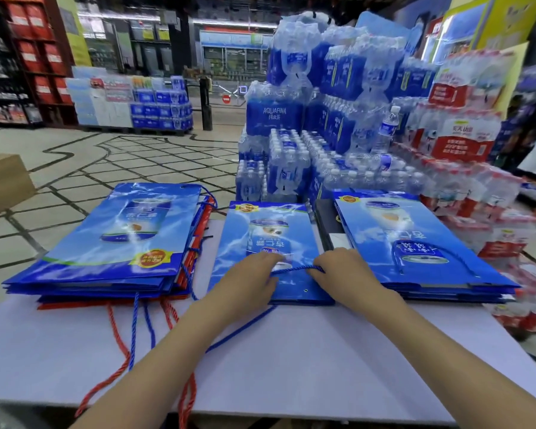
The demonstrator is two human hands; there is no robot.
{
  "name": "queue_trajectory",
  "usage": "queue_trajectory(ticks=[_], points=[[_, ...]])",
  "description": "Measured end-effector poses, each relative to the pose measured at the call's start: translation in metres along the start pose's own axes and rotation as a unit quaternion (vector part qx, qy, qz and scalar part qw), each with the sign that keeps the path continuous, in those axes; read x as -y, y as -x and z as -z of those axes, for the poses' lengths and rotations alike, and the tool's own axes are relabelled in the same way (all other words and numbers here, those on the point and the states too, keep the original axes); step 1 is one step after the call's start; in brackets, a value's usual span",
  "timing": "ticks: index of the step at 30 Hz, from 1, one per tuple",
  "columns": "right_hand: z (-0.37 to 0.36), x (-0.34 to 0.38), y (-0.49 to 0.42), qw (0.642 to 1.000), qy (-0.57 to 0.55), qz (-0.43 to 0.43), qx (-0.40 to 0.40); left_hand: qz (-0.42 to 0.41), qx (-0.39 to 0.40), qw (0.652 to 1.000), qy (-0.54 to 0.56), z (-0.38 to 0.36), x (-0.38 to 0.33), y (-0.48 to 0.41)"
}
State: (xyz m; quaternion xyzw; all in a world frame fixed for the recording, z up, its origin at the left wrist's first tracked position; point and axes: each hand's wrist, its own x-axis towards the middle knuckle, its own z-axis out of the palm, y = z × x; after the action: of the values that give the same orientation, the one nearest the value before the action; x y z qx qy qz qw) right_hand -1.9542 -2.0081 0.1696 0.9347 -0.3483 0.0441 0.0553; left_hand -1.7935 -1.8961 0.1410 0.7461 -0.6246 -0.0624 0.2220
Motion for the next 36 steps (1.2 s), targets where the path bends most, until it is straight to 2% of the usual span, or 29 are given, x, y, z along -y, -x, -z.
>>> queue_trajectory(ticks=[2,4,6,8,10,12,16,19,22,28,32,34,36], points=[[0.002,-0.002,-0.008,1.000,-0.022,-0.009,0.001,-0.028,0.025,0.998,-0.041,-0.001,0.001,-0.018],[0.002,-0.005,-0.016,0.999,-0.038,-0.015,0.007,-0.004,0.045,0.997,-0.061,-0.002,0.009,-0.041],[0.002,-0.010,-0.025,0.998,-0.059,-0.025,0.017,0.030,0.027,0.996,-0.081,-0.001,0.021,-0.058],[0.000,-0.014,-0.036,0.994,-0.094,-0.039,0.030,0.045,0.004,0.998,-0.050,-0.002,0.035,-0.064],[-0.002,-0.015,-0.045,0.991,-0.115,-0.052,0.034,0.025,-0.015,0.999,0.021,-0.002,0.040,-0.061],[-0.004,-0.013,-0.051,0.992,-0.110,-0.059,0.026,-0.002,0.000,0.998,0.067,-0.003,0.037,-0.057],[-0.012,-0.013,-0.057,0.990,-0.118,-0.067,0.019,-0.042,0.015,0.999,0.024,-0.009,0.041,-0.058],[-0.012,-0.019,-0.049,0.980,-0.180,-0.076,0.048,0.032,-0.036,0.999,-0.017,-0.003,0.051,-0.057],[-0.004,-0.024,-0.039,0.965,-0.251,-0.065,0.030,0.096,-0.064,0.991,-0.062,0.004,0.058,-0.055],[-0.005,-0.020,-0.027,0.980,-0.188,-0.022,0.064,0.172,-0.087,0.967,-0.167,0.013,0.057,-0.051],[-0.007,-0.017,-0.027,0.984,-0.167,-0.001,0.064,0.221,-0.070,0.949,-0.215,0.018,0.057,-0.042],[-0.009,-0.013,-0.027,0.985,-0.160,0.010,0.058,0.194,-0.050,0.949,-0.244,0.016,0.058,-0.045],[-0.011,-0.010,-0.028,0.987,-0.148,0.014,0.053,0.122,-0.038,0.975,-0.182,0.012,0.053,-0.049]])
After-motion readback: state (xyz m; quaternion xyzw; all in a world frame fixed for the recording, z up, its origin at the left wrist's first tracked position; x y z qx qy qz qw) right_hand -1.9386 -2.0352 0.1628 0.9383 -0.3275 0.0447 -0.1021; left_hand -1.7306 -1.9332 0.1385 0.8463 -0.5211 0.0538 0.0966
